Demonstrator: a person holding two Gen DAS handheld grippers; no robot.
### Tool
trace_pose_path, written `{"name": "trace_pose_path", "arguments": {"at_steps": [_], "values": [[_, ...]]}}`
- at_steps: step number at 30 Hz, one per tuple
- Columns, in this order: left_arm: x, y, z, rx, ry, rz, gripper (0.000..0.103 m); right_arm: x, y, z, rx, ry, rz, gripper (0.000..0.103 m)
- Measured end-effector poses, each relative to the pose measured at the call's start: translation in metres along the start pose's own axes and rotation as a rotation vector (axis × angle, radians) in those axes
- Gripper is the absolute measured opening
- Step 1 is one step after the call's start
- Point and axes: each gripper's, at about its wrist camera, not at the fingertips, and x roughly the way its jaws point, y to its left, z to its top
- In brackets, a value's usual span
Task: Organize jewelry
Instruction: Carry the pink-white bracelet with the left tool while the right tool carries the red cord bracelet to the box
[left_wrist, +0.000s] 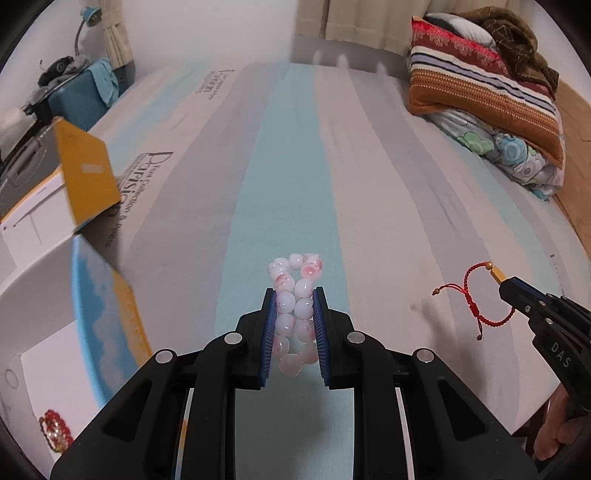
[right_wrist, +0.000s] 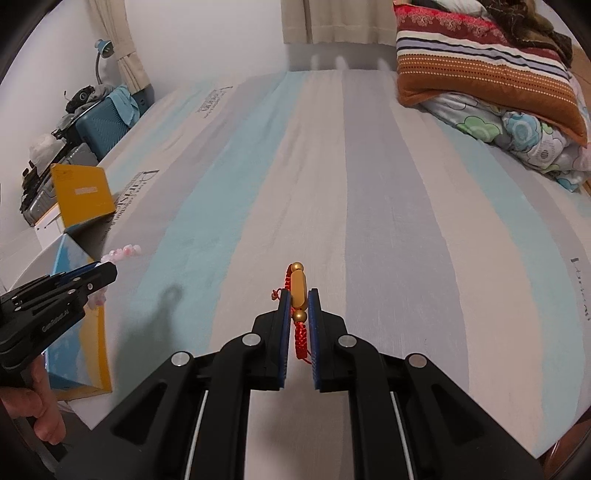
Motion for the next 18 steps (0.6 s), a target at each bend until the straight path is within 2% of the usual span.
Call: {"name": "trace_pose_path", "arguments": {"at_steps": [10,18], "values": [[-0.055,0.033,-0.025,-0.035,-0.026,-0.002,0.019,-0.037,0.052,-0.012,-0.039,-0.037,0.034,0.009],[-0.106,0.086,-0.046,-0.089,-0.07,0.003,0.019,-0.053,0.117,-0.015,-0.103,-0.055,0.092,0.009]]}}
